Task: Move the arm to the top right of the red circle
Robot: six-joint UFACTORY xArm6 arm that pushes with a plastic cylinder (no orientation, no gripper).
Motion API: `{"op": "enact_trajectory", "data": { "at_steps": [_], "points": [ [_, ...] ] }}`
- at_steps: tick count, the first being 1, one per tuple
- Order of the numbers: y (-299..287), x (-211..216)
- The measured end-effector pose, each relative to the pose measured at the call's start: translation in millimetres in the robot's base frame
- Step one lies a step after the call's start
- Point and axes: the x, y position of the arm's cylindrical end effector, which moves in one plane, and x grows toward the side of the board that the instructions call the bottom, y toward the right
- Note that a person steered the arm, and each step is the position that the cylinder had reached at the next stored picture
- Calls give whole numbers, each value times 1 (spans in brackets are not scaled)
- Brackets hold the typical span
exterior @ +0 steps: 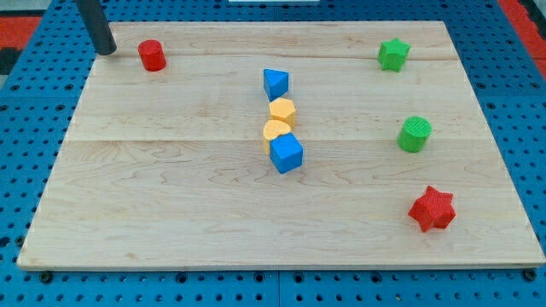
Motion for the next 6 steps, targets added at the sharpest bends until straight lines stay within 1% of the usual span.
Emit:
{"op": "enact_trajectory", "data": {
  "at_steps": [1, 2, 6],
  "points": [
    [19, 11],
    [65, 18],
    [292, 16]
  ]
}}
